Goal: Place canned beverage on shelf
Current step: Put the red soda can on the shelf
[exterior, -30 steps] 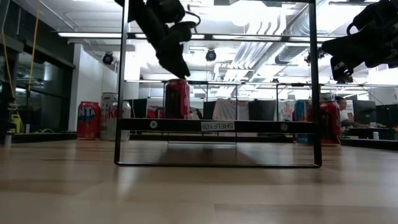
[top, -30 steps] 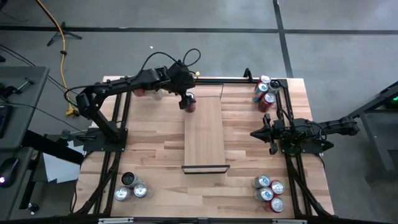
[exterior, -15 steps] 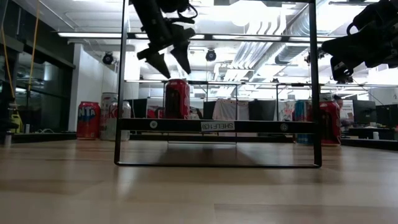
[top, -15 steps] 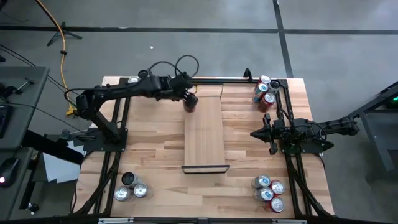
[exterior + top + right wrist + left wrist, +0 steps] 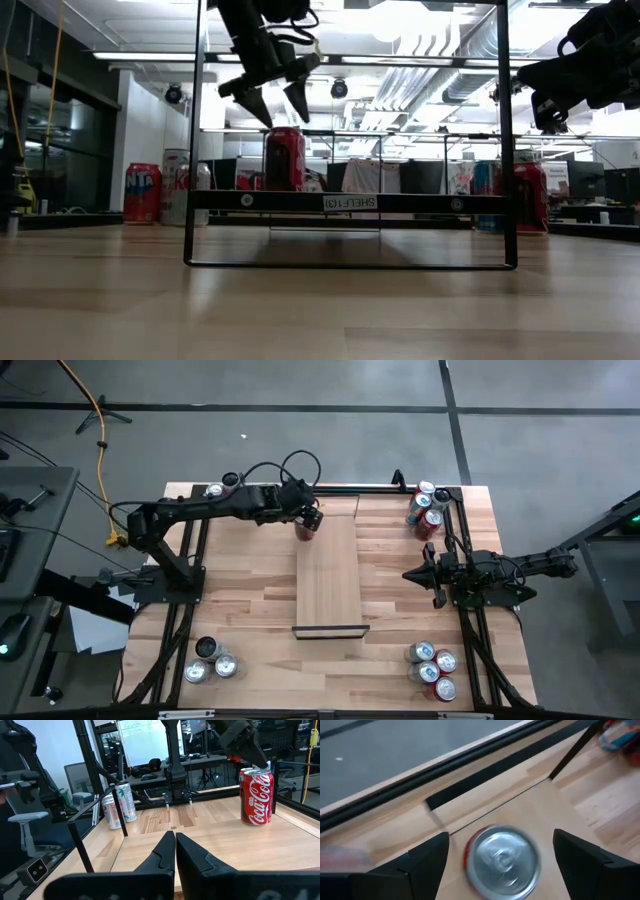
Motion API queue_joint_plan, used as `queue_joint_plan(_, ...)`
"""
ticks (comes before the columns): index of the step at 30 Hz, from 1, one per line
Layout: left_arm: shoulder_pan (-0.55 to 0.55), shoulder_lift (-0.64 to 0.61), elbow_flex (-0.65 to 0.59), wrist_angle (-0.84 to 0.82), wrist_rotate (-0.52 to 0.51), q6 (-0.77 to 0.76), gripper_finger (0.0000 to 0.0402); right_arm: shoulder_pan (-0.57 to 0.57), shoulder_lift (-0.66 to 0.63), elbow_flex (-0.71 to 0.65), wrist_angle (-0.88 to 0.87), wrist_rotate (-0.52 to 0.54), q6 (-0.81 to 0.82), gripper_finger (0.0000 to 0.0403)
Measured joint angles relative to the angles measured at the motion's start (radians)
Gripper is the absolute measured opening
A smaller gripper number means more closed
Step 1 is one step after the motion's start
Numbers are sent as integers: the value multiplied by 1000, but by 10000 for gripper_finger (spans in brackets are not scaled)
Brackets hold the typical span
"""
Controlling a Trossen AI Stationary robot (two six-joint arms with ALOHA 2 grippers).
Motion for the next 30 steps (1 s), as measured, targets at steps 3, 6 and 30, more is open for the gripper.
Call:
queue_joint_plan(3,12,27,0,1,42,-8,301,0,0,0,0,0,0,0)
queue_joint_plan(6,17,53,0,-10,60,-27,301,0,2,0,0,0,0,0)
queue_joint_plan(30,10,63,1,-49,99,50,213,0,2,0,0,0,0,0)
